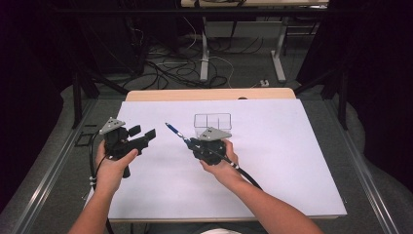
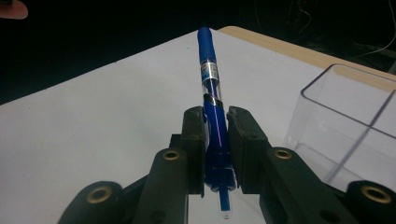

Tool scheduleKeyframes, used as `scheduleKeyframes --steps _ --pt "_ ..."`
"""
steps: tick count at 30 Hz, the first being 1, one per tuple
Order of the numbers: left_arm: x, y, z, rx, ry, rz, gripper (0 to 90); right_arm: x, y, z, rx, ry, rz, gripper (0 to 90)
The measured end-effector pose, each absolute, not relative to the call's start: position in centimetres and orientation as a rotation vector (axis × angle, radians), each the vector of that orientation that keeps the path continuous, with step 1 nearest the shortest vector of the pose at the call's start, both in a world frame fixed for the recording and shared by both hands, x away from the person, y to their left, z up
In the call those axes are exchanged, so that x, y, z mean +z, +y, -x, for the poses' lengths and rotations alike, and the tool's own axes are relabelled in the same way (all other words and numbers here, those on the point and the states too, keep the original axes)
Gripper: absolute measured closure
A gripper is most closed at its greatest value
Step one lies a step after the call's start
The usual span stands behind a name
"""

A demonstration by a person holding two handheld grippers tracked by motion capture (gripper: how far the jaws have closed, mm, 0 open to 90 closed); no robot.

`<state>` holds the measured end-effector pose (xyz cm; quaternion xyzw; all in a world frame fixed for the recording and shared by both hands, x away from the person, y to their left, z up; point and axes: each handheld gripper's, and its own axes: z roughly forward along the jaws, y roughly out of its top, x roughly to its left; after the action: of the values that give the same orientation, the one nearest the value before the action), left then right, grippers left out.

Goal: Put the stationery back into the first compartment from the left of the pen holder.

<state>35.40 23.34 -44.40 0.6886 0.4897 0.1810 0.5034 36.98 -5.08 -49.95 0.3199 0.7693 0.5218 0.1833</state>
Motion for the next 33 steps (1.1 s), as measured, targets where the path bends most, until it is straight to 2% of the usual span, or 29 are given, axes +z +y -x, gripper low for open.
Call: scheduleKeyframes --steps 3,14,33 --pt "-44.3 23.2 -35.6 0.398 1.199 -1.653 34.0 -49.6 -5.5 -36.9 1.485 2.157 -0.909 77.4" --pt "-44.3 21.6 -36.7 0.203 1.253 -1.568 46.3 -48.0 -7.2 -36.8 1.503 2.101 -0.924 77.3" --pt "-44.5 19.1 -39.5 -0.056 1.365 -1.374 55.5 -47.0 -8.3 -37.0 1.548 2.030 -0.949 77.4"
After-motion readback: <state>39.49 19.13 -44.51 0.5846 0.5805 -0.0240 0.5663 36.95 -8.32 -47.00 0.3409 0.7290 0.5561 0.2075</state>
